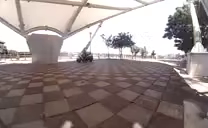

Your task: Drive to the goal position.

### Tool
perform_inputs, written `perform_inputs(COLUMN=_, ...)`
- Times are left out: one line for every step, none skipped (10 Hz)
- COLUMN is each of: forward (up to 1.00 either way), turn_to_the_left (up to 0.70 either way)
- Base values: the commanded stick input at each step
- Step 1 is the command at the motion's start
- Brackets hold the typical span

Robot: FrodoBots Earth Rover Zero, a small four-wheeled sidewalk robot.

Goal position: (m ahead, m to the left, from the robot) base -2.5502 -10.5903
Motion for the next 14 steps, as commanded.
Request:
perform_inputs(forward=0.0, turn_to_the_left=-0.7)
perform_inputs(forward=0.0, turn_to_the_left=-0.7)
perform_inputs(forward=0.0, turn_to_the_left=-0.7)
perform_inputs(forward=0.0, turn_to_the_left=-0.7)
perform_inputs(forward=0.0, turn_to_the_left=-0.7)
perform_inputs(forward=0.0, turn_to_the_left=-0.7)
perform_inputs(forward=0.0, turn_to_the_left=-0.7)
perform_inputs(forward=0.0, turn_to_the_left=-0.7)
perform_inputs(forward=0.0, turn_to_the_left=-0.26)
perform_inputs(forward=0.0, turn_to_the_left=0.0)
perform_inputs(forward=0.0, turn_to_the_left=0.0)
perform_inputs(forward=0.0, turn_to_the_left=0.0)
perform_inputs(forward=0.0, turn_to_the_left=0.0)
perform_inputs(forward=0.0, turn_to_the_left=0.0)
